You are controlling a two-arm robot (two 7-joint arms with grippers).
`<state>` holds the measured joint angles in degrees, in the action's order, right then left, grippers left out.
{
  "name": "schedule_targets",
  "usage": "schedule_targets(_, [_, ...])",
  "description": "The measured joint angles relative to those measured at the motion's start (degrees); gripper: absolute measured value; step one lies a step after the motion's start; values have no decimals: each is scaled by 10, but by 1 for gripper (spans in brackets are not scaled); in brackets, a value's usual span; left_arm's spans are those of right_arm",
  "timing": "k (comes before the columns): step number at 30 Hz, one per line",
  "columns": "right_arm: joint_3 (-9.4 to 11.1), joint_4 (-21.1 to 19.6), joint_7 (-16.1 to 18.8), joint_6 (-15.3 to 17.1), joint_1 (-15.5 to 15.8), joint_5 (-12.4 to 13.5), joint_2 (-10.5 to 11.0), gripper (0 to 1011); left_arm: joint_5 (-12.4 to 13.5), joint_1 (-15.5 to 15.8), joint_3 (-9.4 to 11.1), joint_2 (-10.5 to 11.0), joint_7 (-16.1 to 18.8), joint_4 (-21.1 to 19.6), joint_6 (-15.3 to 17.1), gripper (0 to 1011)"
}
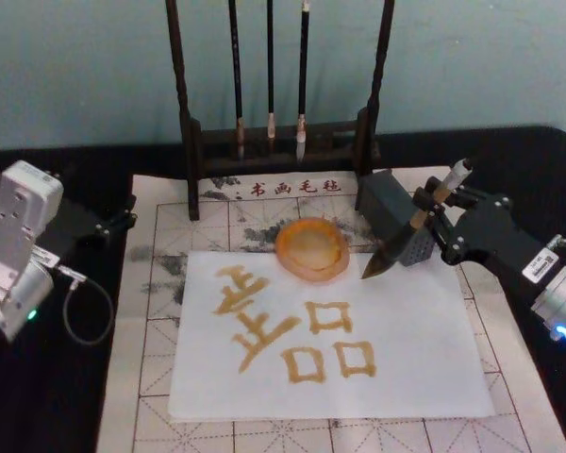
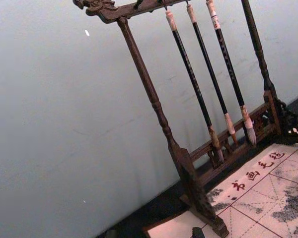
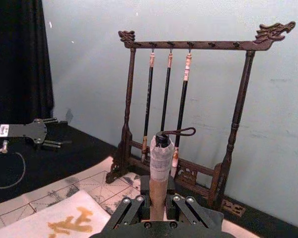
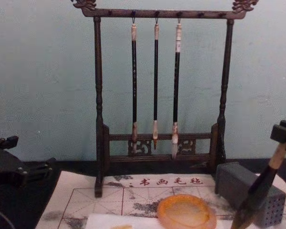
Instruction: Pick up the brush from the inkstone, write on the paper, then place the brush back to its original position.
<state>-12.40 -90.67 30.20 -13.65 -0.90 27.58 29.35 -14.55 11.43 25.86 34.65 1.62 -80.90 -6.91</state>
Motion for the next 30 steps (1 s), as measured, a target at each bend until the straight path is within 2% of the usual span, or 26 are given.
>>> schedule_targets(14, [0, 4, 4, -7, 1, -8, -6, 182, 0, 0, 0, 0, 0, 0, 0, 1001])
schedule_targets(30, [6, -15, 12, -7, 21, -8, 7, 182, 0, 0, 0, 0, 0, 0, 0, 1001])
